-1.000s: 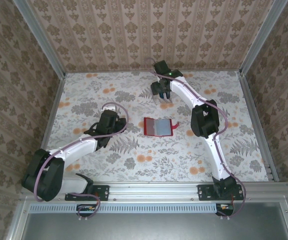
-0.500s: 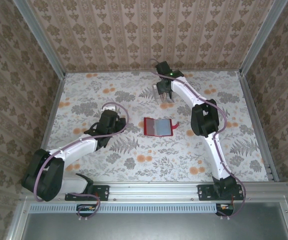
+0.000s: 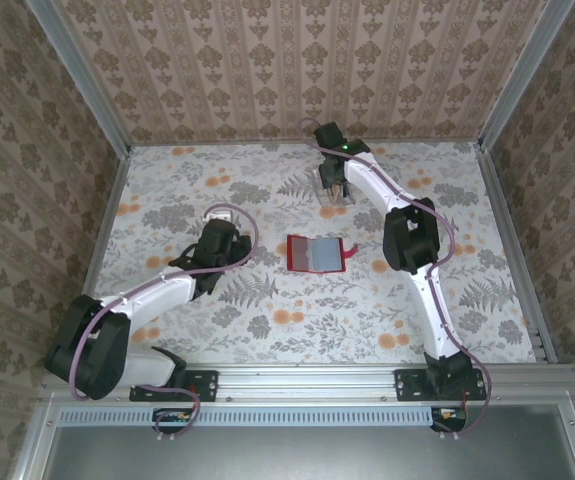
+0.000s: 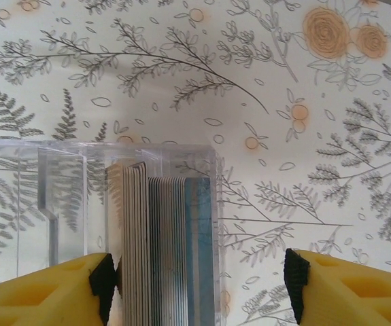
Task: Put the credit cards into the card holder
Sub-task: Pick up the credit card from the storage box.
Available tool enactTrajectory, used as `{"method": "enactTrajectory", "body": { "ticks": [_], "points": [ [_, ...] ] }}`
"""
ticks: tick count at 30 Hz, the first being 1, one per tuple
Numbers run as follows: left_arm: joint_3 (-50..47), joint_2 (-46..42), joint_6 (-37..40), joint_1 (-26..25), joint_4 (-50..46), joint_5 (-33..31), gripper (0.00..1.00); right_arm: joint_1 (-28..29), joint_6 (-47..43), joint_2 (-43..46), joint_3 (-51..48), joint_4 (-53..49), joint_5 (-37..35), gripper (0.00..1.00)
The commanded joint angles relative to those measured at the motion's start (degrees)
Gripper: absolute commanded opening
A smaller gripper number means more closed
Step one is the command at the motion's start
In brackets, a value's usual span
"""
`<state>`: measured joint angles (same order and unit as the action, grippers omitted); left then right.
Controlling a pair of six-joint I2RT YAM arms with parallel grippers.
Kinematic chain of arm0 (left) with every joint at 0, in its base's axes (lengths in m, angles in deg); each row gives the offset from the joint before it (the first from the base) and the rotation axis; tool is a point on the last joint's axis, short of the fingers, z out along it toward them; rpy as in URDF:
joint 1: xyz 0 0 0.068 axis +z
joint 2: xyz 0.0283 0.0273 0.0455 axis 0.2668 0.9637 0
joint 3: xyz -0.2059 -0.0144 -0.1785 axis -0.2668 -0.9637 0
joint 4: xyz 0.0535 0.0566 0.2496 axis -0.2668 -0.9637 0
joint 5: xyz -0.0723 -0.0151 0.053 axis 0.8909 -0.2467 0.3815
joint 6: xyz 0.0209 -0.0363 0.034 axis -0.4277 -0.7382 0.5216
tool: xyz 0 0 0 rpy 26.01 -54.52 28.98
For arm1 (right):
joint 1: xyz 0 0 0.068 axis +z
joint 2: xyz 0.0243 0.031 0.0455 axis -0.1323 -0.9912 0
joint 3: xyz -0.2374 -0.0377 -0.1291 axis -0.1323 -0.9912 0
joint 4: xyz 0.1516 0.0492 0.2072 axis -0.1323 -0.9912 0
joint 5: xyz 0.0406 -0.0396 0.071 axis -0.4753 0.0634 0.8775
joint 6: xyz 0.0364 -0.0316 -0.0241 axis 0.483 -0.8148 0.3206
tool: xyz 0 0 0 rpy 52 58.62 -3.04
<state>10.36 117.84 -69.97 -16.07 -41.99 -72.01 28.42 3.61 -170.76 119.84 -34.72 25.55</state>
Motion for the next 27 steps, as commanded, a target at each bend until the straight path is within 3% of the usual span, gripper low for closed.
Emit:
{"method": "enactTrajectory", "body": {
  "ticks": [1, 4, 8, 18, 27],
  "points": [
    [1.18, 0.11, 1.21, -0.62, -0.17, -0.61, 0.73, -0.5, -2.67, 4.18, -1.67, -2.02, -4.42, 0.67],
    [1.21, 0.17, 1.32, -0.62, -0.25, -0.94, 0.73, -0.44, -4.14, 4.26, -1.9, -2.22, -4.38, 0.63],
    [0.99, 0.21, 1.38, -0.62, 0.41, 0.05, 0.73, -0.52, -5.05, 3.85, -1.9, -2.68, -2.81, 0.48],
    [1.11, 0.67, 1.36, -0.62, 0.28, -0.03, 0.73, -0.34, -6.16, 3.94, -2.19, -2.99, -2.95, 0.26],
    [1.32, 0.81, 1.47, -0.62, 0.39, 1.2, 0.73, 0.54, -7.78, 4.19, -2.14, -2.56, -5.98, 0.16]
  ]
}}
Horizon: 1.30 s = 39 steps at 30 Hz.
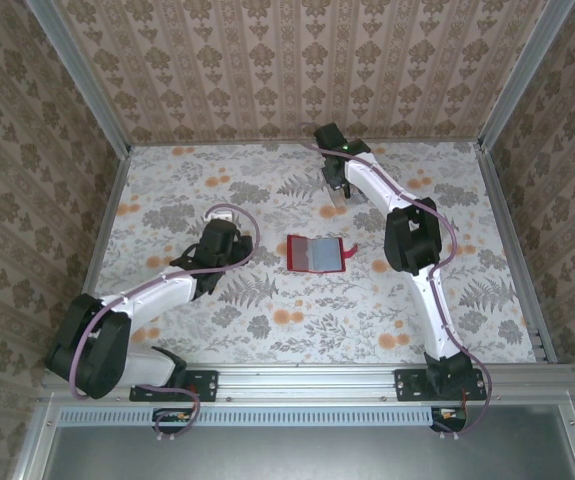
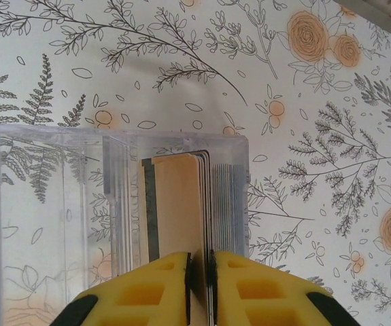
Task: Put the credit cards into the card holder
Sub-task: Pick up the credit card from the storage box, then insert the credit card into the card slot.
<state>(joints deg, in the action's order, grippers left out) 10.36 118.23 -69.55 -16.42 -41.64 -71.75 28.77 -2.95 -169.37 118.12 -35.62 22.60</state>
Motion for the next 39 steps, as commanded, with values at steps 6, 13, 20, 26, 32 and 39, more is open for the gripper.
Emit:
{"method": "enactTrajectory", "body": {
  "ticks": [6, 13, 20, 26, 32, 39],
  "points": [
    [1.36, 0.55, 1.13, -0.27, -0.04, 0.76, 0.73, 0.36, -1.3, 3.24, -0.48, -2.09, -3.13, 0.08],
    [1.66, 0.94, 1.27, -0.36, 0.05, 1.87, 0.73, 0.36, 0.36, 5.21, -1.15, -2.74, -0.34, 0.0],
    [1.92, 1.8, 2.43, -0.6, 1.91, 6.21, 0.73, 0.36, 5.47, 11.37, -5.67, -1.75, 5.55, 0.0],
    [2.76, 2.76, 3.8, -1.49, 2.08, 7.09, 0.73, 0.35, 10.1, 19.71, -15.1, 2.12, 10.18, 0.0],
    [3.4, 3.8, 5.49, -2.86, 4.14, 12.09, 0.73, -0.01, 17.75, 33.15, -33.83, 13.01, 20.65, 0.0],
    [5.56, 7.67, 6.65, -4.52, 5.75, 19.51, 0.73, -0.56, 25.6, 46.13, -56.42, 28.1, 39.15, 0.0]
  ]
}}
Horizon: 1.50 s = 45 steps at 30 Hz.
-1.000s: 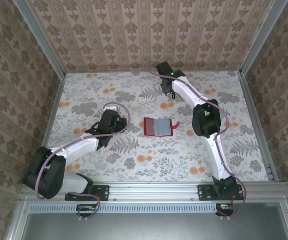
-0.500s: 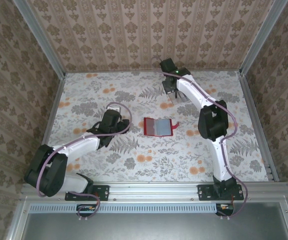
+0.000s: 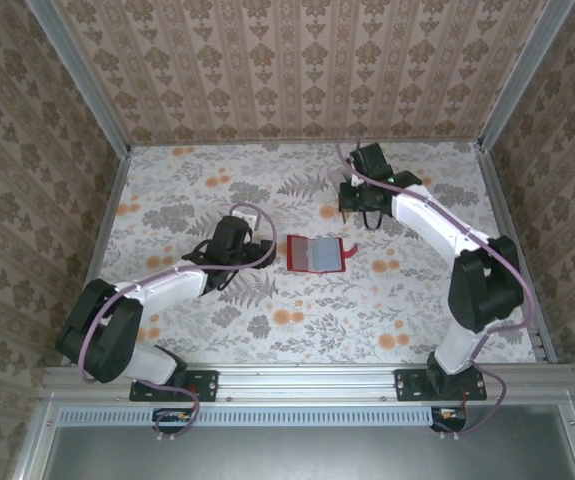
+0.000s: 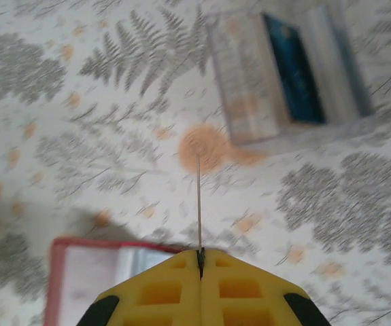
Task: Put the credit cards into the card holder
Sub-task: Insert the credit card into the card slot.
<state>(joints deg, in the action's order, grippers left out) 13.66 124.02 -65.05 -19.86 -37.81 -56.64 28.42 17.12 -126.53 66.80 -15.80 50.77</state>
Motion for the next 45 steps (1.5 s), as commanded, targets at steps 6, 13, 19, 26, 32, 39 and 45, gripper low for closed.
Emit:
{"method": "enactTrajectory", "body": {
  "ticks": [6, 13, 19, 26, 32, 39, 45],
  "points": [
    [3.48, 6.7, -0.14, -1.87, 4.51, 6.88, 0.7, -0.69, 12.13, 3.3, -18.5, 23.73, 29.7, 0.0],
    [2.98, 9.05, -2.69, -1.86, 8.36, 12.17, 0.54, -2.78, 16.62, -0.37, -25.43, 32.24, 36.19, 0.0],
    [3.37, 11.69, -4.97, -0.84, 9.48, 14.72, 0.39, -4.12, 17.06, -2.03, -28.87, 34.81, 37.01, 0.0],
    [5.09, 15.51, -6.62, -0.79, 9.42, 16.52, 0.22, -5.87, 16.8, -4.04, -30.33, 37.32, 37.25, 0.0],
    [5.46, 15.98, -6.76, -0.62, 8.66, 15.94, 0.2, -6.32, 16.63, -6.06, -31.56, 39.93, 38.49, 0.0],
    [6.98, 17.44, -6.66, -0.35, 6.11, 15.05, 0.17, -6.32, 17.59, -9.84, -31.81, 44.87, 40.08, 0.0],
    [8.15, 19.0, -6.88, -0.02, 3.75, 13.58, 0.13, -6.32, 19.09, -10.46, -33.34, 50.41, 41.73, 0.0]
  ]
}}
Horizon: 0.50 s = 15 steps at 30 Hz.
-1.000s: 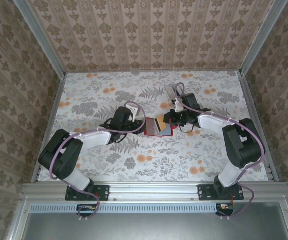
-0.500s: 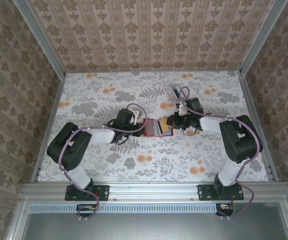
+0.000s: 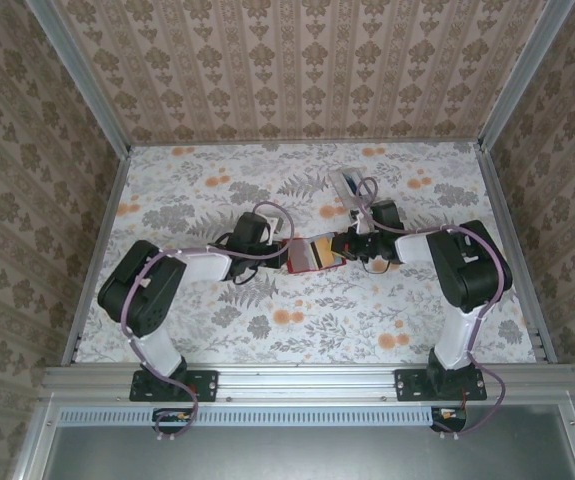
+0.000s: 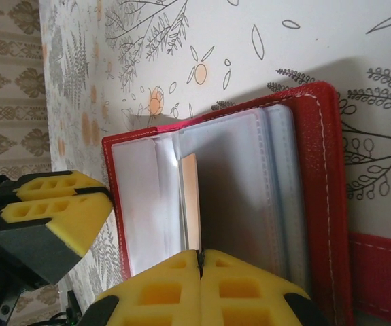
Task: Put the credit cards into the card holder
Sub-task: Insert the credit card into the card slot.
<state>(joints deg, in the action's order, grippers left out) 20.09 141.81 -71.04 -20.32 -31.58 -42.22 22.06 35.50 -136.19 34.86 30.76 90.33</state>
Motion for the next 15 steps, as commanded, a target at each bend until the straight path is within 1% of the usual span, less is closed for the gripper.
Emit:
{"method": "enactTrajectory", "body": {
  "ticks": [1, 5, 8, 15],
  "points": [
    [1.96, 1.34, -0.8, 0.54, -3.06, -1.07, 0.11, 0.05, 0.37, -0.97, -1.44, 4.15, 2.47, 0.0],
    [2.32, 1.61, -0.72, 0.89, -4.29, -2.44, 0.07, -0.03, 0.57, -1.98, -1.89, 6.86, 4.1, 0.0],
    [2.53, 1.96, -1.2, 1.42, -4.8, -2.02, 0.05, 0.04, 1.85, -3.13, -2.26, 10.59, 5.72, 0.0],
    [2.88, 2.71, -1.42, 1.86, -5.35, -1.97, 0.05, 0.0, 1.75, -3.03, -2.49, 12.48, 6.87, 0.0]
  ]
}}
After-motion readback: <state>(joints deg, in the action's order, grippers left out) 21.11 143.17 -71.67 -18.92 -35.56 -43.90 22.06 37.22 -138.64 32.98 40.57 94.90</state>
